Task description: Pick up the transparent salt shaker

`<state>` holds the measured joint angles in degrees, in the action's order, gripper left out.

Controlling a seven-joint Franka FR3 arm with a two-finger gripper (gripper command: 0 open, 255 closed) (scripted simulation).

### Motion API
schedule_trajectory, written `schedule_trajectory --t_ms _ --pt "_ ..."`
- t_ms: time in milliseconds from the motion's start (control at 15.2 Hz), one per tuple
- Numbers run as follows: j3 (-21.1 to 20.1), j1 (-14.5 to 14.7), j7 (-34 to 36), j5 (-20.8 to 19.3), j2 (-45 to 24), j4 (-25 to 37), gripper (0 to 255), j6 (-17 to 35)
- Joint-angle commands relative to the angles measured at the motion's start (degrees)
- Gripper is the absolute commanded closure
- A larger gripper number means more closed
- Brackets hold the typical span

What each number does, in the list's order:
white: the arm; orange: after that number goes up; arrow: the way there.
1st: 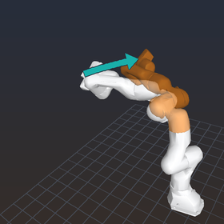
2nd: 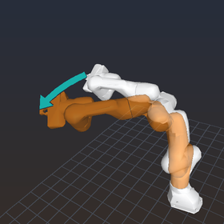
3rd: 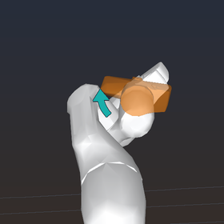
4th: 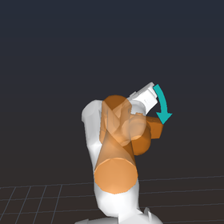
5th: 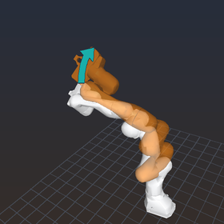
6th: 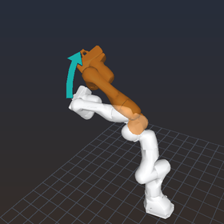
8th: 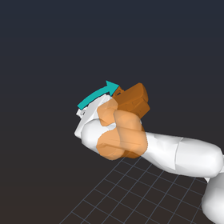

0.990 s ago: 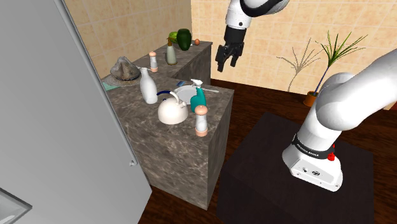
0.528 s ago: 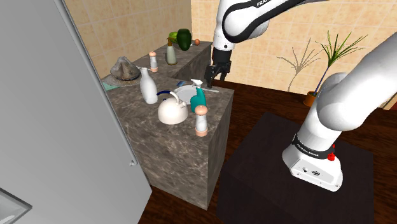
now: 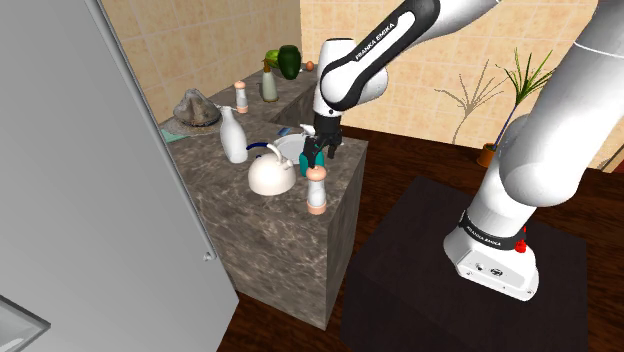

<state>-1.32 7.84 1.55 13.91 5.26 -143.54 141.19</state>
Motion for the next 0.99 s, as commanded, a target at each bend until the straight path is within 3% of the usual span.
schedule_trajectory --t_ms 0,594,660,924 --pt "-0.09 0.24 -0.59 0.83 -1.86 0.37 0 1.25" --pt "-0.33 0.54 -2.86 3.05 -7.04 -0.69 0 7.37" --pt "-0.34 0.54 -2.81 3.02 -7.0 -0.66 255 7.3" --pt "-0.37 0.58 -2.73 3.01 -6.92 -0.73 255 7.3"
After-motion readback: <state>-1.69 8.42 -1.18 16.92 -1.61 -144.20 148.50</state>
